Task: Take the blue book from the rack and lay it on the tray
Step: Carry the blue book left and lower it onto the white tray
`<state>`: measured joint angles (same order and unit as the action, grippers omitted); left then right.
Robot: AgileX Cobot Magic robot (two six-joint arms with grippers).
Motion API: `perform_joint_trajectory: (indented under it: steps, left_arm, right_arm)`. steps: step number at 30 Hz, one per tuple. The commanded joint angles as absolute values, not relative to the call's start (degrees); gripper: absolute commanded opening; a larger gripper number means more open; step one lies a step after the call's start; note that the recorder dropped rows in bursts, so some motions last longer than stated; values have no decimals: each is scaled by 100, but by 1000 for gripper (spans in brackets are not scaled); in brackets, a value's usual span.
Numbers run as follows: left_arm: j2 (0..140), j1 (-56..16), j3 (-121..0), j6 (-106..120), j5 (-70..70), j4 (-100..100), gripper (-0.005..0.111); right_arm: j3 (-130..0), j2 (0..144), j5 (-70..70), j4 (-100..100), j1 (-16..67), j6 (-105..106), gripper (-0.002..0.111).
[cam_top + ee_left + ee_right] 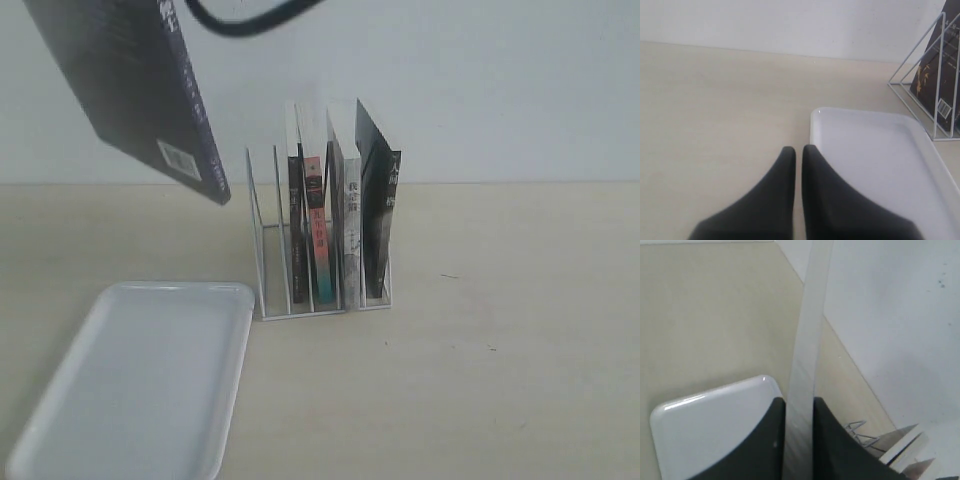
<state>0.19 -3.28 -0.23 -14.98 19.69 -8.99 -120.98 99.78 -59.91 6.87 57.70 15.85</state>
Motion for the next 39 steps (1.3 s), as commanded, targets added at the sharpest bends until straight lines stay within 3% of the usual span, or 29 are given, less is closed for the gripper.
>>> perform_joint_trajectory:
  steps: [1, 39]
  left_arm:
    - [0, -352, 0, -1539, 1959, -879, 4]
    - [0, -352, 0, -1539, 1959, -879, 4]
  right_arm:
    - [-12117, 10259, -5981, 408, 5783, 2293, 0]
    - [-12117, 12312, -4895, 127, 5652, 3323, 0]
